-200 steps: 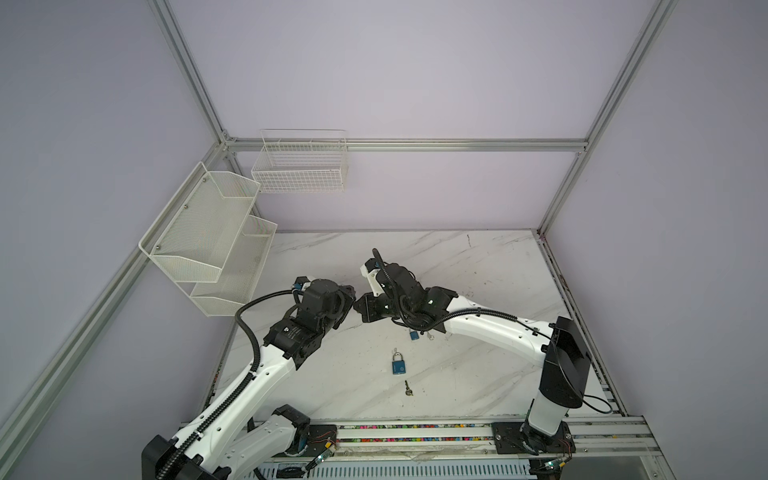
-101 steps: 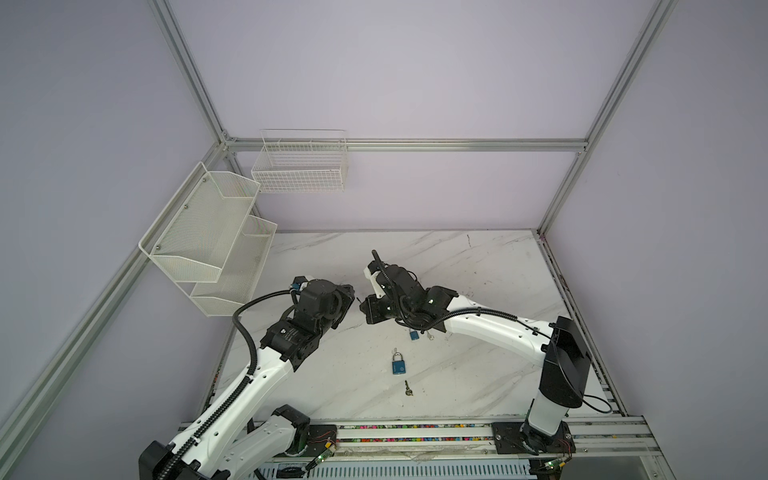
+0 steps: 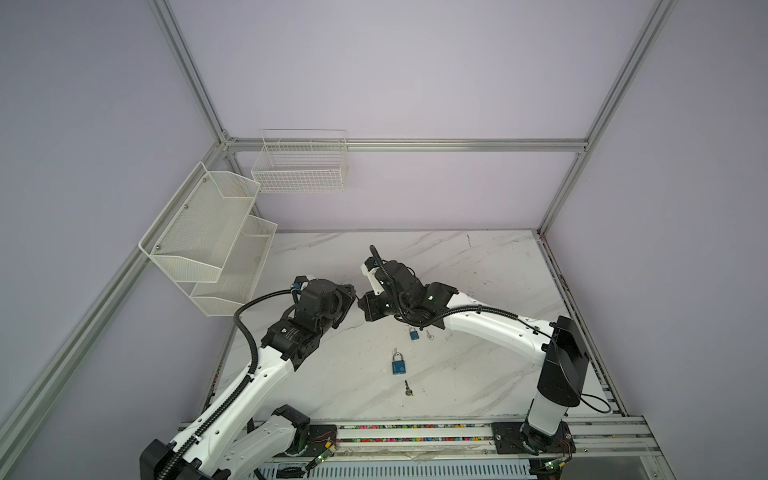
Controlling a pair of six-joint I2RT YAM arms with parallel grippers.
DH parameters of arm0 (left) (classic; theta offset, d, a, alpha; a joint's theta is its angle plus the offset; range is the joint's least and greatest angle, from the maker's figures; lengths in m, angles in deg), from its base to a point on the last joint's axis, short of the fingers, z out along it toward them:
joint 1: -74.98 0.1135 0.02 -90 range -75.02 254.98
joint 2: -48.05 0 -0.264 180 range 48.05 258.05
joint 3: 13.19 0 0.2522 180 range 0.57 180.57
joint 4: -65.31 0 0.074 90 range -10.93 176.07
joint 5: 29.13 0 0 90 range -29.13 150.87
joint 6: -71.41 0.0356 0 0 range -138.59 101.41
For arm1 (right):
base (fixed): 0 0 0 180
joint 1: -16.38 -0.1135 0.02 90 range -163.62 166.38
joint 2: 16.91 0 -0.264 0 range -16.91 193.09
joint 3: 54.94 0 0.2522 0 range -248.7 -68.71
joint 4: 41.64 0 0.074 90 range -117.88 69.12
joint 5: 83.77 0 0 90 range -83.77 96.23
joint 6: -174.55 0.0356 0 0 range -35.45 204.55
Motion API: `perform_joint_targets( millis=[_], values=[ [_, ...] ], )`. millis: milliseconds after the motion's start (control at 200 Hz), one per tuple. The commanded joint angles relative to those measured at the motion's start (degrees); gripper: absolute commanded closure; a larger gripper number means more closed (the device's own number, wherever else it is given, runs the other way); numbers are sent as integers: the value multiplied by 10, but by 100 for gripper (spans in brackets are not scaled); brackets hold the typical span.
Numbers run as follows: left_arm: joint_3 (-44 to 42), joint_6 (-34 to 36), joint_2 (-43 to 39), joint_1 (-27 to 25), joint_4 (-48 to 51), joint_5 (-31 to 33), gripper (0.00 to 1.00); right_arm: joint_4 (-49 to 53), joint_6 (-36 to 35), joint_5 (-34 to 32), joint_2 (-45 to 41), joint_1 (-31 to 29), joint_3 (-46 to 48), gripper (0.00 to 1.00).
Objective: Unlock with the key
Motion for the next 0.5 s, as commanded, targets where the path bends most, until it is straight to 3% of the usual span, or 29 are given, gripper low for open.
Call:
perform_joint_targets(
  millis=[0,495],
  values=[
    [-18,-8,0,3,-34,-8,98,7,-15,10,7,-3,-19,100],
    [-14,-4,1,3,-34,-6,98,21,-24,-5,-2,-6,-24,100]
  ],
)
